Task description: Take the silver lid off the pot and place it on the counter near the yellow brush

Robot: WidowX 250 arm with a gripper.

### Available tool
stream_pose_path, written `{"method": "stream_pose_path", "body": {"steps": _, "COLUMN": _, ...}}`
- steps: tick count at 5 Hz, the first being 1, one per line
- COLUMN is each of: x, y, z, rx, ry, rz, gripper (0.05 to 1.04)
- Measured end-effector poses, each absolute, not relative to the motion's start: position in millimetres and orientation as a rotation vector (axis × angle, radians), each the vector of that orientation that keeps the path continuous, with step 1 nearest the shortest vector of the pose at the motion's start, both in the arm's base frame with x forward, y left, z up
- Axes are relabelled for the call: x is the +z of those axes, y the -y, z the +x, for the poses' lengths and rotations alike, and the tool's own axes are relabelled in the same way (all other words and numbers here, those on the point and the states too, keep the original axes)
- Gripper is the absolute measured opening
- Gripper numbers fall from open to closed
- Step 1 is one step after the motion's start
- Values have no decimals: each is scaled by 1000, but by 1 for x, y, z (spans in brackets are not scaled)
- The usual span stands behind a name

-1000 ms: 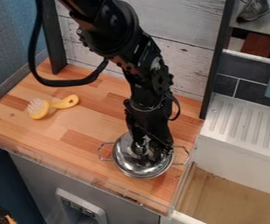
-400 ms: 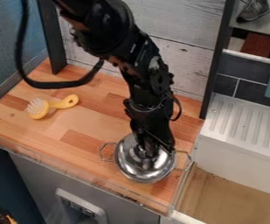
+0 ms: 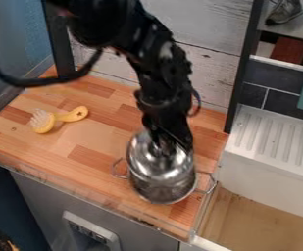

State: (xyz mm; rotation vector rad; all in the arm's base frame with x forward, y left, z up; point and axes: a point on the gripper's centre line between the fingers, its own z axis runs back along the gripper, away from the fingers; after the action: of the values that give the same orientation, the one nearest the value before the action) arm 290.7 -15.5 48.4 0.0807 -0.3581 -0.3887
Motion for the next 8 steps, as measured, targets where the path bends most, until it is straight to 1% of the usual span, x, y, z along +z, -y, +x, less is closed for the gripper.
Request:
{"method": "stream_pose_path", "body": {"steps": 1, "x": 62, "y": -22, "z": 308, "rx": -296, "ry": 393, "rz": 107, "gripper": 287}}
{"method": "stream_pose_path", "body": {"steps": 2, "x": 57, "y": -55, "z": 324, "rx": -244, "ry": 374, "rz": 135, "gripper": 287}}
{"method": "stream_pose_path", "body": {"steps": 3, "x": 48, "y": -93, "z": 340, "rx": -170, "ry": 337, "rz": 134, "gripper": 287}}
{"method": "stream_pose_path", "body": {"steps": 4, "x": 44, "y": -122, "z": 353, "rx": -128, "ry": 322, "rz": 133, "gripper": 287}}
{"method": "stream_pose_path", "body": {"steps": 5, "x": 31, "y": -150, "z": 356, "rx": -80, "ry": 287, "rz": 133, "gripper": 287}}
{"method": "stream_pose_path", "body": {"steps": 6, "x": 13, "y": -166, "z": 360, "rx": -48, "ry": 236, "rz": 117, "gripper": 287}}
{"method": "stream_pose_path", "body": {"steps": 8, "x": -8, "y": -197, "z": 370, "rx": 1, "ry": 188, "rz": 85, "gripper": 287}}
